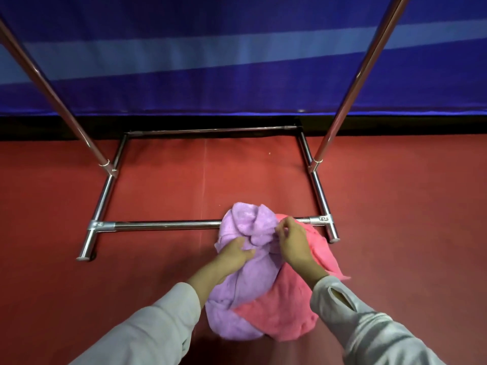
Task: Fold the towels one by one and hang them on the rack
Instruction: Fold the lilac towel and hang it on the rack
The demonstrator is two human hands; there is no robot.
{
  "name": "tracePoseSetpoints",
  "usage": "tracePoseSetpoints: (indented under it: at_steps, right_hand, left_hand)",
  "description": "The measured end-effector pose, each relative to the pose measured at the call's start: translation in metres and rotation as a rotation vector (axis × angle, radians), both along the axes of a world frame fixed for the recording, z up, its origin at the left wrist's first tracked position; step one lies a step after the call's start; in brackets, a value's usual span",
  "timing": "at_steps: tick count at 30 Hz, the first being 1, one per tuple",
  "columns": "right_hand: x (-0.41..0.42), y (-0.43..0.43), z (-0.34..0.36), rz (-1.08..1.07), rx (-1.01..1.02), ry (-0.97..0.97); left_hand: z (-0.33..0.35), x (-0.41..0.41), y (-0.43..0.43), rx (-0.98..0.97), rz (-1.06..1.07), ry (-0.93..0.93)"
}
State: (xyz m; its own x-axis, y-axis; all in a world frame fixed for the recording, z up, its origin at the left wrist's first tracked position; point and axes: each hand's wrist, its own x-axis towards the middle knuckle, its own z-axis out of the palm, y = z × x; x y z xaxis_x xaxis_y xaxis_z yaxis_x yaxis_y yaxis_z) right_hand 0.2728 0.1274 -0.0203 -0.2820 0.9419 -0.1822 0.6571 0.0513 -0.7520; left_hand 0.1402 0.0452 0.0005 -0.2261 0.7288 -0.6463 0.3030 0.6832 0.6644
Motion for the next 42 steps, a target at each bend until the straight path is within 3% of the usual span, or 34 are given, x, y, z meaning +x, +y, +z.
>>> tracePoseSetpoints:
  at_steps: [3, 6, 9, 19, 24, 27, 31, 34, 38, 42]
  right_hand:
    - [-0.009, -0.002, 0.027, -0.128, -0.111, 0.363]
    - [-0.020, 0.000, 0.069, -0.117, -0.089, 0.528]
    - [-0.021, 0.002, 0.110, -0.138, -0.049, 0.637]
    - [-0.019, -0.029, 0.269, -0.109, 0.118, 0.766]
    - [-0.018, -0.059, 0.331, -0.044, 0.090, 0.701]
    - [-0.013, -0.086, 0.370, -0.014, 0.075, 0.798]
    - [-0.006, -0.122, 0.412, 0.123, -0.005, 0.910]
    - [-0.002, -0.133, 0.426, 0.265, 0.036, 0.850]
    - [-0.001, -0.132, 0.436, 0.125, 0.260, 0.827]
    - [0.002, -0.131, 0.435, 0.021, 0.261, 0.884]
  left_hand:
    - [0.014, -0.002, 0.003, 0.131, 0.127, -0.006]
    - [0.035, -0.003, 0.011, 0.333, 0.173, -0.077]
    - [0.070, -0.010, 0.009, 0.465, 0.124, -0.028]
    - [0.248, -0.007, -0.014, 0.853, 0.386, -0.052]
    - [0.347, 0.012, -0.029, 0.922, 0.558, -0.316]
    - [0.389, 0.020, -0.043, 0.936, 0.598, -0.423]
    - [0.428, 0.009, -0.059, 0.949, 0.657, -0.535]
    - [0.445, 0.003, -0.071, 0.983, 0.675, -0.539]
    - [0.449, 0.004, -0.086, 1.037, 0.650, -0.619]
    - [0.435, 0.010, -0.097, 0.992, 0.638, -0.723]
